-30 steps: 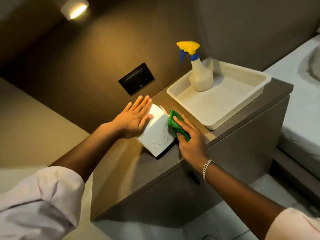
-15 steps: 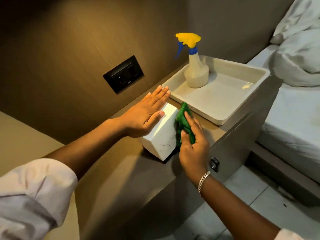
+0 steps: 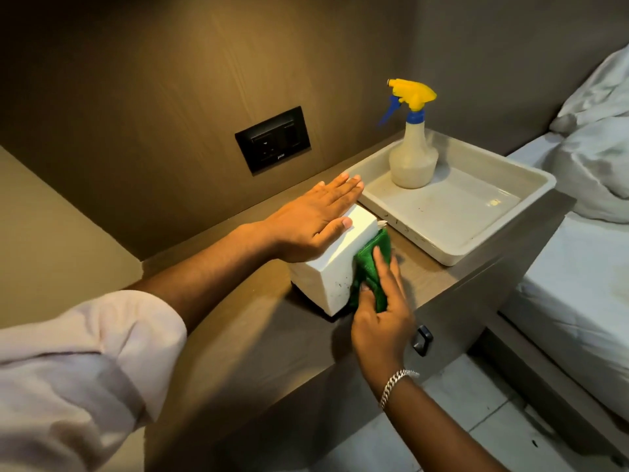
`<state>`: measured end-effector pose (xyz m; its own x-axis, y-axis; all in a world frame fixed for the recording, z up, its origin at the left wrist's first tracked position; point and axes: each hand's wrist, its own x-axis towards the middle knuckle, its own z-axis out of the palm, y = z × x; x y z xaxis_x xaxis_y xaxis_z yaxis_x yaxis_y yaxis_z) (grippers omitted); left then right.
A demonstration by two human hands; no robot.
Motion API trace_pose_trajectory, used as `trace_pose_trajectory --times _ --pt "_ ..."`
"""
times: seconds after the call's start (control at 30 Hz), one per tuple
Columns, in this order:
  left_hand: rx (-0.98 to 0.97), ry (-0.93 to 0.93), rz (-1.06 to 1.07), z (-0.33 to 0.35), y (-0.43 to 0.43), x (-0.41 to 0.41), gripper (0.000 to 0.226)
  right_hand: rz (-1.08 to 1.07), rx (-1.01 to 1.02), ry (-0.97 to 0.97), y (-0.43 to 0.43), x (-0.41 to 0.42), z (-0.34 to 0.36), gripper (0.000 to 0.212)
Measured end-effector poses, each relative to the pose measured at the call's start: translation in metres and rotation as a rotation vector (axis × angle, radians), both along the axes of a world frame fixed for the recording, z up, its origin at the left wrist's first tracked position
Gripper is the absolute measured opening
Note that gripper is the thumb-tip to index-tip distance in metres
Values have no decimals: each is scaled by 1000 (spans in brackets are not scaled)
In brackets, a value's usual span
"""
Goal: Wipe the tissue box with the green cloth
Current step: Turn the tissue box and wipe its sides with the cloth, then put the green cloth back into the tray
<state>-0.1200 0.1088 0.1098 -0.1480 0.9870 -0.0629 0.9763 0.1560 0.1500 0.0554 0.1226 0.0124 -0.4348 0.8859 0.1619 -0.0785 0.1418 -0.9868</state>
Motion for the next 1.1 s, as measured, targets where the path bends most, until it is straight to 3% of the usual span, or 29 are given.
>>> trace_pose_trajectory --times 0.23,0.37,0.63,0.77,0.9,1.1 --pt "4 12 9 2 0 2 63 127 75 -1 -56 16 -7 76" --pt "15 40 43 0 -3 3 64 263 193 -61 -71 30 -17 71" --pt "25 37 227 -2 -13 7 75 676 156 -57 -17 69 1 69" --pt "295 16 412 -11 -23 16 79 860 163 13 61 88 47 64" --pt "670 -155 683 -21 -29 44 71 802 323 -29 177 72 92 68" --pt "881 -145 895 -53 -17 106 72 861 806 -459 293 -10 65 63"
